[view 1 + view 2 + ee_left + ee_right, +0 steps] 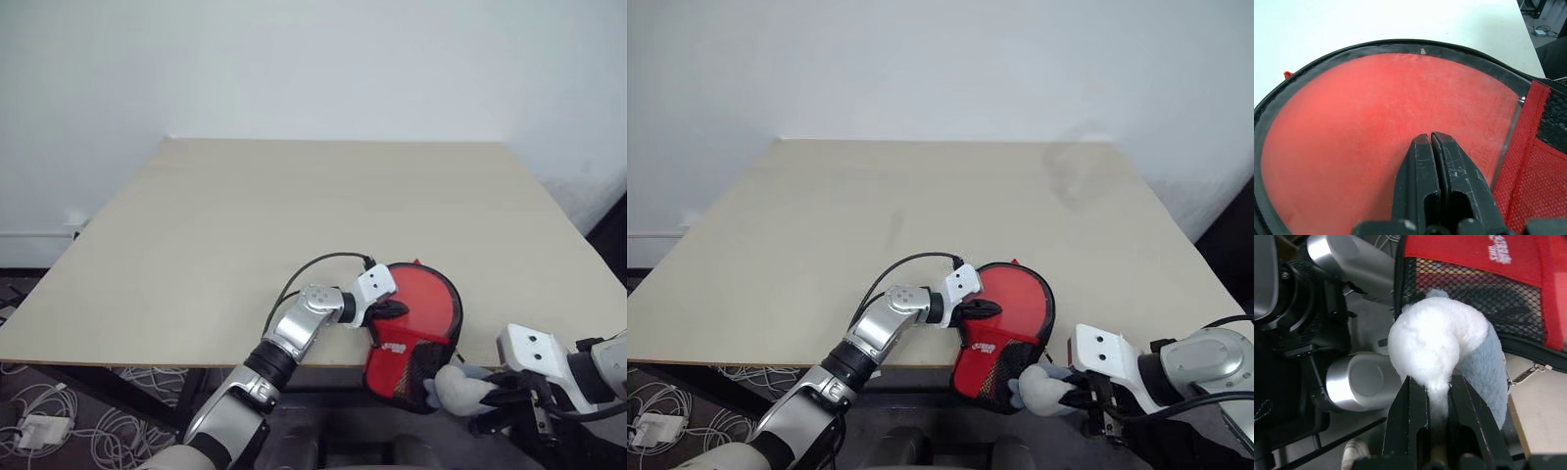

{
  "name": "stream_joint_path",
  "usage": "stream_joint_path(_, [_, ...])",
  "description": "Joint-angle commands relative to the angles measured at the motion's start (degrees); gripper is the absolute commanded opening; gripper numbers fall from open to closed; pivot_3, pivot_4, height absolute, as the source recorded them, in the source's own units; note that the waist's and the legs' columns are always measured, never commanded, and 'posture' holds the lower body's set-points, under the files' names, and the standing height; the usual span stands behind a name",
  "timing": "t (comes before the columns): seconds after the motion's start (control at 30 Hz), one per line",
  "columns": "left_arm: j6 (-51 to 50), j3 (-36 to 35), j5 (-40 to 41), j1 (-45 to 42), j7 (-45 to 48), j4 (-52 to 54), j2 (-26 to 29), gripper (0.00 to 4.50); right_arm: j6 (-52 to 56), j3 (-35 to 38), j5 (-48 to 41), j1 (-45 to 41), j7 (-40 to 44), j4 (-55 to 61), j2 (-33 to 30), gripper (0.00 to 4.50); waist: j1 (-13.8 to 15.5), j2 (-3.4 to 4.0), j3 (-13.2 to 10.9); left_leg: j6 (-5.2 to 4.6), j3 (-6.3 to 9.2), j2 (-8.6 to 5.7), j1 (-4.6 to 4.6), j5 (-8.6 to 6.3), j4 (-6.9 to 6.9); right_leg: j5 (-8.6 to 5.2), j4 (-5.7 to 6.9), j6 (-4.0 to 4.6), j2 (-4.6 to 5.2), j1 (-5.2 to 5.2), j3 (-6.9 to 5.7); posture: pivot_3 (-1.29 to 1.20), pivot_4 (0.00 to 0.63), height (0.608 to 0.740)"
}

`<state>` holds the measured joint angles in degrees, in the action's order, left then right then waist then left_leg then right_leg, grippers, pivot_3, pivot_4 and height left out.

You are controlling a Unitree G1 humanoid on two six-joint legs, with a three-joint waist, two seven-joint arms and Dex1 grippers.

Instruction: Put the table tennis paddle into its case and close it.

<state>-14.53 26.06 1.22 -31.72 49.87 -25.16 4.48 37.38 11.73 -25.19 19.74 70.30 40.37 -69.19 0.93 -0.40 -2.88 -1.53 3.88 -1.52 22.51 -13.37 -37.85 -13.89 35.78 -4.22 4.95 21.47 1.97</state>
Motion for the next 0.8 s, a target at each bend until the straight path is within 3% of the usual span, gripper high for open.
stream_joint_path(0.03, [-2.1,1.6,-2.7,1.7,-0.2,-4.5,1.3,0.00,-1.5,2.8,-1.0,3.8,5.2,1.9,-2.1,0.01,0.1,-0.01,0.0,-0.02,0.00,0.00,0.02,-0.05,-0.01,0.00,-0.05,-0.01,0.01,-0.01,0.00,0.00,0.000,0.740])
stream_joint_path(0.37, [-1.6,1.7,-2.7,0.9,0.4,-5.5,1.3,0.00,-12.7,8.2,6.7,14.0,13.3,-3.2,-4.9,0.01,2.8,0.07,0.3,-0.23,-0.10,-0.05,0.06,-0.43,-0.20,-0.15,-0.12,-0.45,0.05,-0.05,0.09,0.00,0.000,0.740])
stream_joint_path(0.8, [-1.7,2.1,-2.9,1.2,0.5,-5.1,1.0,0.00,-18.4,-3.1,11.0,9.0,11.1,-2.3,-4.9,0.01,3.1,0.06,0.4,-0.31,-0.17,-0.06,0.05,-0.60,-0.42,-0.26,-0.14,-0.41,0.08,-0.12,0.13,0.00,0.000,0.740])
